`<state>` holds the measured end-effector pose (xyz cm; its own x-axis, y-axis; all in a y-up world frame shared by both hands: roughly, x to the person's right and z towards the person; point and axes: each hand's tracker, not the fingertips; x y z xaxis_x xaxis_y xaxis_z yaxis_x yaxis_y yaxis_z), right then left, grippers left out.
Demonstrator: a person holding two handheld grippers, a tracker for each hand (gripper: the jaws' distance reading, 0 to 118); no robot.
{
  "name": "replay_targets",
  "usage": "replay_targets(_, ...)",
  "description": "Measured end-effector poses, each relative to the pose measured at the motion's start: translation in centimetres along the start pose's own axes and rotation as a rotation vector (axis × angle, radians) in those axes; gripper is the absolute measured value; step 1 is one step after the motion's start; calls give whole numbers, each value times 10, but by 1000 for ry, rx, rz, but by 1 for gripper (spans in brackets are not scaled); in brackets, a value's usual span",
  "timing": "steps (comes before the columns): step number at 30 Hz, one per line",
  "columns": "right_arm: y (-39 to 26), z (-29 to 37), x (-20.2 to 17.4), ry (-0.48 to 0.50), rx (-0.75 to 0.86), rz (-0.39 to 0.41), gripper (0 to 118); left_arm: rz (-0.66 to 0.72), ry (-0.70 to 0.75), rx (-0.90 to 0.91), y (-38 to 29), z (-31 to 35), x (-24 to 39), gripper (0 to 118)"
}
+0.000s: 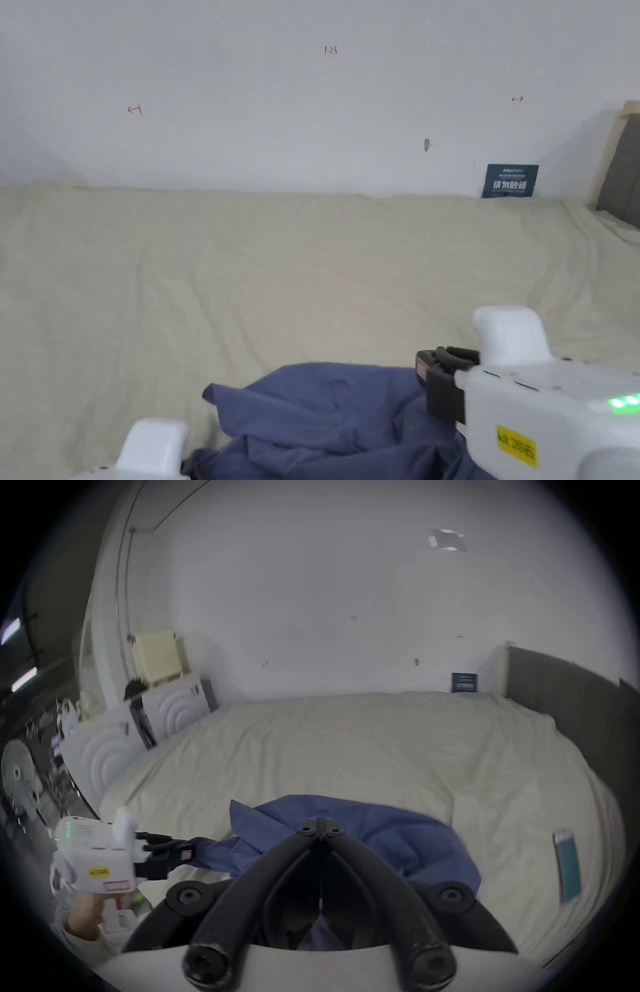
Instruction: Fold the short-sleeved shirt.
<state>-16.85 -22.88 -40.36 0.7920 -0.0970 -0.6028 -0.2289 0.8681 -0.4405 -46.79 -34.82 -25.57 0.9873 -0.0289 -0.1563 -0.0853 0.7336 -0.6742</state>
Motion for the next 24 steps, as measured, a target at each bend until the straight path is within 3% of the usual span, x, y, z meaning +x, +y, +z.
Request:
replay_targets(1,12,-16,-1,17,-27,55,1,-5,-2,6,0,-2,1,4)
replay_targets(2,23,-33,0,41,-66,80,22,-4,-4,5,-1,-3,1,4)
replay_targets(4,41,-75,5,86,-177,78,90,-2,-7,-6,-3,-6,2,4)
replay_targets(5,46,-97,7,108,-225,51,108,6,-15,-17,-5,-8,0,4)
replay_targets(8,61,-154,12,132,-306,-36,108,16,-32,-22,-11,-8,0,4)
replay_targets(11,68,-217,12,89,-430,-73,108,20,-43,-32,-13,-13,-1,4)
replay_targets(15,52,-291,2,10,-539,2,108,8,-47,-53,-14,-23,-2,4)
replay_targets(19,13,-328,-13,-11,-741,-11,108,28,-59,-78,-18,-31,-8,4)
replay_targets(20,3,-331,-17,-33,-753,34,108,31,-65,-87,-17,-32,-9,4)
replay_targets(21,3,-324,-22,-28,-666,103,108,28,-65,-87,-18,-33,-10,4)
replay_targets(24,16,-321,-22,-30,-685,82,100,15,-53,-82,-14,-37,-9,4)
